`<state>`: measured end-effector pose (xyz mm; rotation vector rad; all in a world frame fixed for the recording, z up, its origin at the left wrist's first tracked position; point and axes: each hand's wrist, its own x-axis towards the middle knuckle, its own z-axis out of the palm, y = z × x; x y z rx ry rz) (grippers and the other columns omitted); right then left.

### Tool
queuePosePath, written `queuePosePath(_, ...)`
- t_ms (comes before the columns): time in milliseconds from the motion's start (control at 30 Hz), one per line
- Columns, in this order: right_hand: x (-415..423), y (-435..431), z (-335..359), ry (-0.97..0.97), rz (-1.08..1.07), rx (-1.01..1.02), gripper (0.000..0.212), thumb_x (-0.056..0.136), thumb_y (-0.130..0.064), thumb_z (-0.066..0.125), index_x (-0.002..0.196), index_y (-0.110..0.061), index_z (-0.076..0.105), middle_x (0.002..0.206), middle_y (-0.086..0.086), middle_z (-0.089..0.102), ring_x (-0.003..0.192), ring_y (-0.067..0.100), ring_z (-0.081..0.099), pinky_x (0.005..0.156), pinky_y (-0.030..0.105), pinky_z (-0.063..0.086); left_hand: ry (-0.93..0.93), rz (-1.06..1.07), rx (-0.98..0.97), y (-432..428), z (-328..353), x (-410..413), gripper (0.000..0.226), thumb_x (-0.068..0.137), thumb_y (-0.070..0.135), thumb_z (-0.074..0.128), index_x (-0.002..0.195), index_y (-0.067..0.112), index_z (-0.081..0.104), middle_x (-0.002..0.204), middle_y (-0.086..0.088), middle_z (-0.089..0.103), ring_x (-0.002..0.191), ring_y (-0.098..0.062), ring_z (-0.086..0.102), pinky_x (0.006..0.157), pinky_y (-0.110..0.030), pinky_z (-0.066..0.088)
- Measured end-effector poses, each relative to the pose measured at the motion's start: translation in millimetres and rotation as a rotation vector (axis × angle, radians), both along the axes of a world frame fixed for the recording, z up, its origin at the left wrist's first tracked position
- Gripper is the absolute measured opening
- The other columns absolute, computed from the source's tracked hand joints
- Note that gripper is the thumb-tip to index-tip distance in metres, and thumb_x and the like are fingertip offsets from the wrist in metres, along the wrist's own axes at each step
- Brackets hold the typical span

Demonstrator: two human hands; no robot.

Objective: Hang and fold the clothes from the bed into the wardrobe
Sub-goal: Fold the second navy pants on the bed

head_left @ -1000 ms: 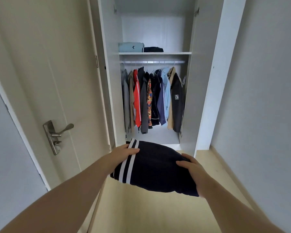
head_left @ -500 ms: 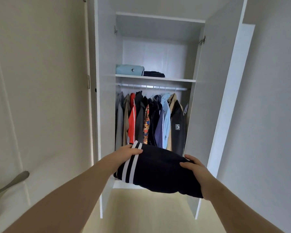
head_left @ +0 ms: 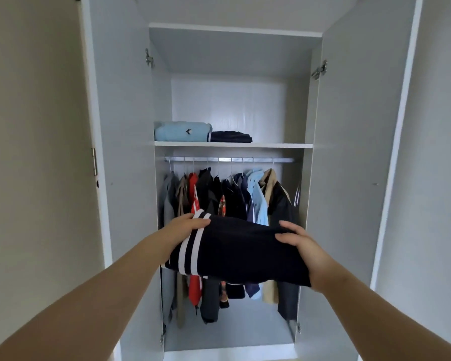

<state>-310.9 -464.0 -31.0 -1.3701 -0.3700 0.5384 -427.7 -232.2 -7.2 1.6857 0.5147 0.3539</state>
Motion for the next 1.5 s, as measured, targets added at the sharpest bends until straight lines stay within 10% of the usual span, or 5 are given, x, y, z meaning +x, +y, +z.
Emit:
queuePosePath(200,121.3,61.4,36.0,-0.074,0.1,0.11,0.03,0.079,-0.015,0.068,0.1,-0.037,0.068,0.104,0.008,0.069,0.085,0.028,0.069,0.056,0.031,0.054,-0.117,0.081,0.009,53.8,30.5,98.2,0.016,0.088,0.03,0.061,0.1,0.021,0.062,0.096,-0.01,0.071,0.088,-0.028,0.067,0.077,-0.037,0.052)
queuePosePath(433,242.1,110.3,104.2,-0.174,0.181,0.196,0.03,0.084,-0.016,0.063,0.109,-0.032,0.064,0.108,0.007,0.063,0.091,0.026,0.064,0.051,0.027,0.052,-0.223,0.085,-0.001,104.0,93.8,210.1,0.044,0.087,0.034,0.06,0.123,0.009,0.056,0.111,-0.017,0.067,0.102,-0.034,0.063,0.095,-0.045,0.047)
queuePosePath(900,394.9,249.6,233.6,-0.418,0.185,0.388,0.02,0.088,-0.014,0.057,0.103,-0.027,0.058,0.081,-0.003,0.063,0.054,0.008,0.063,0.048,0.015,0.048,-0.349,0.086,0.136,239.8,228.2,361.4,0.027,0.087,0.041,0.057,0.079,0.017,0.065,0.069,-0.004,0.069,0.058,-0.021,0.066,0.066,-0.029,0.051)
queuePosePath(1033,427.5,292.2,268.6,-0.441,0.163,0.457,0.016,0.088,-0.014,0.057,0.099,-0.026,0.058,0.082,-0.003,0.063,0.056,0.01,0.064,0.054,0.019,0.051,-0.401,0.062,0.144,283.1,263.1,397.5,0.026,0.086,0.04,0.059,0.074,0.018,0.065,0.061,0.0,0.069,0.051,-0.018,0.066,0.047,-0.023,0.052)
queuePosePath(1500,551.1,383.9,302.6,-0.421,0.091,0.569,0.018,0.087,-0.013,0.055,0.094,-0.03,0.053,0.097,0.0,0.058,0.077,0.019,0.061,0.066,0.037,0.055,-0.498,0.036,0.149,371.6,299.8,535.2,0.023,0.083,0.038,0.064,0.074,0.017,0.066,0.061,0.0,0.07,0.051,-0.017,0.067,0.049,-0.023,0.052)
